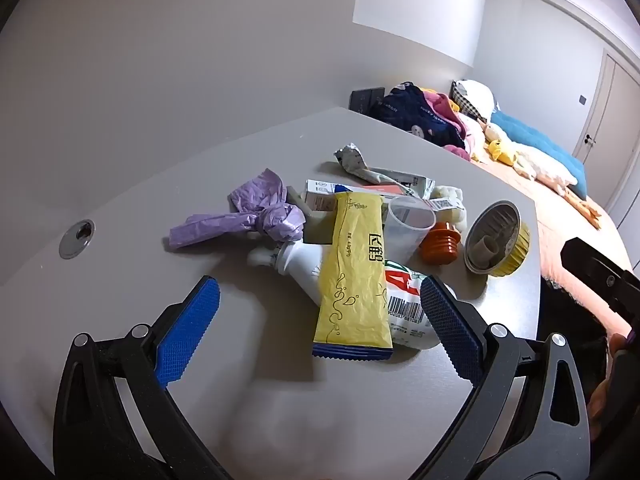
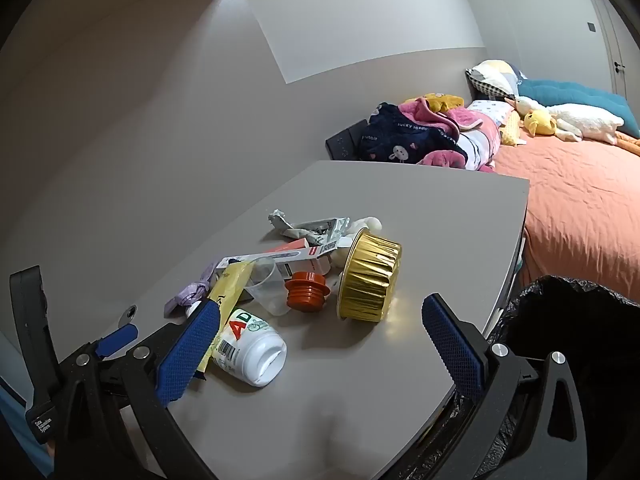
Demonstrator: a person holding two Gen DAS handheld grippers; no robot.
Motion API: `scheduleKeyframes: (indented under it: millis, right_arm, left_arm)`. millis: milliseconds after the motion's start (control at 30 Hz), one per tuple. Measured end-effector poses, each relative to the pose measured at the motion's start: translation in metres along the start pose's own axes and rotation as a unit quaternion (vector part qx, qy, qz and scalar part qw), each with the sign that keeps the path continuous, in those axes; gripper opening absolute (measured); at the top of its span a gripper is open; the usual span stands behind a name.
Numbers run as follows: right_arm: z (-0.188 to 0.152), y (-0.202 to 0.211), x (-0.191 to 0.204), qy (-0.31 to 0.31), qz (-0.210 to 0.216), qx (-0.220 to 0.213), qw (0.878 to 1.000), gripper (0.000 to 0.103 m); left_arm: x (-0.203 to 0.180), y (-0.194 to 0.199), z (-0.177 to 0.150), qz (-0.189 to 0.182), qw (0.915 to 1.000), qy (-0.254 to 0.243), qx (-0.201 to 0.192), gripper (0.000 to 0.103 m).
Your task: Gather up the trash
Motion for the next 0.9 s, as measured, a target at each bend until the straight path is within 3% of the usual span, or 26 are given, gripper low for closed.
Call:
scheduleKeyframes:
  millis: [167, 900]
  right_arm:
    - [-0.0001, 0.0004, -0.0008, -0.001, 0.001, 0.0, 1.0, 0.101]
    - [-0.0012, 0.0031, -0.0043, -0.003, 0.0, 0.001, 1.0, 0.101]
  left_arm:
    - [-0.0014, -0.0012, 0.0, 0.014, 0.9997, -0.018, -0.001, 0.097]
    - [-0.0034, 0.0037, 0.0011, 0.01, 0.9999, -0.013, -0.003, 0.097]
Point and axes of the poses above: each gripper's, at about its wrist camera, not at the fingertips, and y roughly against the way its jaws point, x to its left, z to its top, the point moved 5 cm from there along -y, roughly the way its jaws point, and after that the axes turned 8 degrees about -y, right-handed, at the moved point
